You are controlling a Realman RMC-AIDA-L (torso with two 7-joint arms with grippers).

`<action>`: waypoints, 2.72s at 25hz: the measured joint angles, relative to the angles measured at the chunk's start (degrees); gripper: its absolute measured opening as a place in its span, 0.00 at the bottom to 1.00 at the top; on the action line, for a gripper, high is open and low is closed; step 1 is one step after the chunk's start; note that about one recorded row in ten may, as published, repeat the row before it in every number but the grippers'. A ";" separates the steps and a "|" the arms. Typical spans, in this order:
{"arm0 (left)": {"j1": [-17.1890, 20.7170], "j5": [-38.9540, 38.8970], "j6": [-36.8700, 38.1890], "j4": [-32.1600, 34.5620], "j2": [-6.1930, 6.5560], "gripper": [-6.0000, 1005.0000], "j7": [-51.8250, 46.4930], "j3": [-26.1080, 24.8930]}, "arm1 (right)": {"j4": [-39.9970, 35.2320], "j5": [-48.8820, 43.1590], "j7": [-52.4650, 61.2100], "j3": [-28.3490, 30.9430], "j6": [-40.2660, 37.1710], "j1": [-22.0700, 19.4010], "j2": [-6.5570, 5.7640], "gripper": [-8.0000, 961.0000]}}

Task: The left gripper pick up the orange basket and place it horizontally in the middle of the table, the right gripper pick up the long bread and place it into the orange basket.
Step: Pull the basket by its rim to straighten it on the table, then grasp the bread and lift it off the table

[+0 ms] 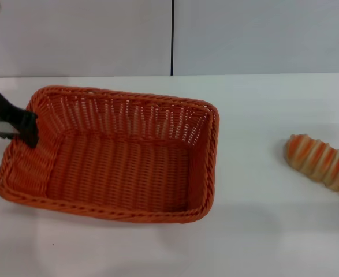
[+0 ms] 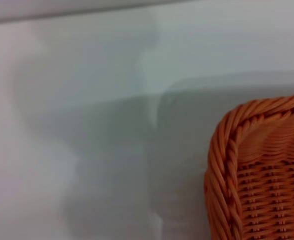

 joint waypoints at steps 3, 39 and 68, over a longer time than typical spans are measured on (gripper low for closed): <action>1.29 -0.01 0.43 1.47 -0.87 0.17 -0.01 -0.10 | 0.00 -0.05 0.00 0.00 -0.14 0.17 0.00 0.53; 3.36 -6.66 2.41 2.35 -1.08 0.22 0.36 -3.96 | 0.04 -0.85 -0.01 0.00 0.03 0.44 0.27 0.53; 8.63 -23.36 -1.51 10.17 0.68 0.82 16.69 -24.39 | -16.78 -13.19 12.53 0.00 16.86 -2.43 -0.19 0.53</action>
